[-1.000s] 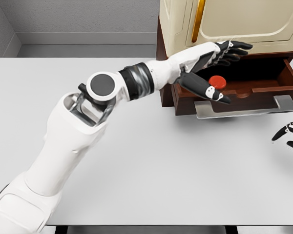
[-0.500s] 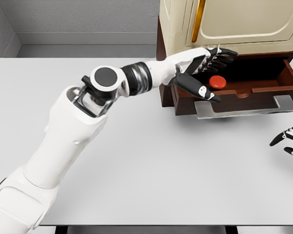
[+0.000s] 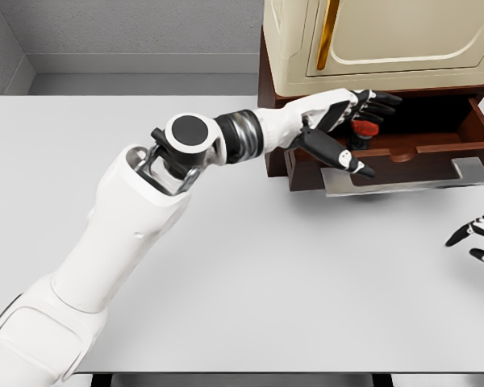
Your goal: Put the switch into the drawer with left arm, and close the drawer with right arm
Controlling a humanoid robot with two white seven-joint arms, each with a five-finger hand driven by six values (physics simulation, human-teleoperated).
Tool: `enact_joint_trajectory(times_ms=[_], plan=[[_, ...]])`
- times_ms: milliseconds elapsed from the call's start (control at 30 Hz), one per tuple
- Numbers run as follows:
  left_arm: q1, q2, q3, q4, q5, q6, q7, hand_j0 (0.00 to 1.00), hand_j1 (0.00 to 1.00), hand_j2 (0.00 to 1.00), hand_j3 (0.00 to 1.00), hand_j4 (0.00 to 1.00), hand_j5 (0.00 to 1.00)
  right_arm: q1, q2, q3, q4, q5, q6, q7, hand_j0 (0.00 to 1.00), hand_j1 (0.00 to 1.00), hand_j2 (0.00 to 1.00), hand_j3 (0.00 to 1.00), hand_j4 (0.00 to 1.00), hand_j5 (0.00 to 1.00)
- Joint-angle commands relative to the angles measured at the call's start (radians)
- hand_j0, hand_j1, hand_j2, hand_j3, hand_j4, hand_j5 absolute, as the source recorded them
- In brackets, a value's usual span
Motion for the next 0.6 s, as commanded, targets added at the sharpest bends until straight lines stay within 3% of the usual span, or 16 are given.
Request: enact_joint_trajectory(times_ms=[0, 100, 400, 567], plan=[[0.000, -0.001, -0.002, -0.042, 0.013, 0.000, 0.000, 0.95, 0.95, 0.95, 0.95, 0.95, 0.95, 0.005, -0.002, -0.031, 0.001, -0.009, 0.003, 0.000, 0.55, 0.55, 0.55, 0.55, 0.55, 0.55], [-0.009, -0.001, -0.028, -0.047, 0.010, 0.000, 0.002, 0.95, 0.95, 0.95, 0.95, 0.95, 0.95, 0.080, -0.002, -0.077, -0.002, -0.014, 0.003, 0.000, 0.56, 0.56, 0.56, 0.56, 0.56, 0.56], [-0.020, -0.001, -0.038, -0.038, 0.021, 0.000, 0.008, 0.96, 0.96, 0.96, 0.96, 0.96, 0.96, 0.080, -0.007, -0.085, -0.002, -0.025, 0.003, 0.000, 0.57, 0.57, 0.57, 0.57, 0.57, 0.57], [-0.018, 0.039, -0.036, -0.045, 0.082, 0.000, 0.008, 0.96, 0.96, 0.96, 0.96, 0.96, 0.96, 0.081, -0.007, -0.080, -0.002, -0.025, 0.003, 0.000, 0.57, 0.57, 0.57, 0.57, 0.57, 0.57]])
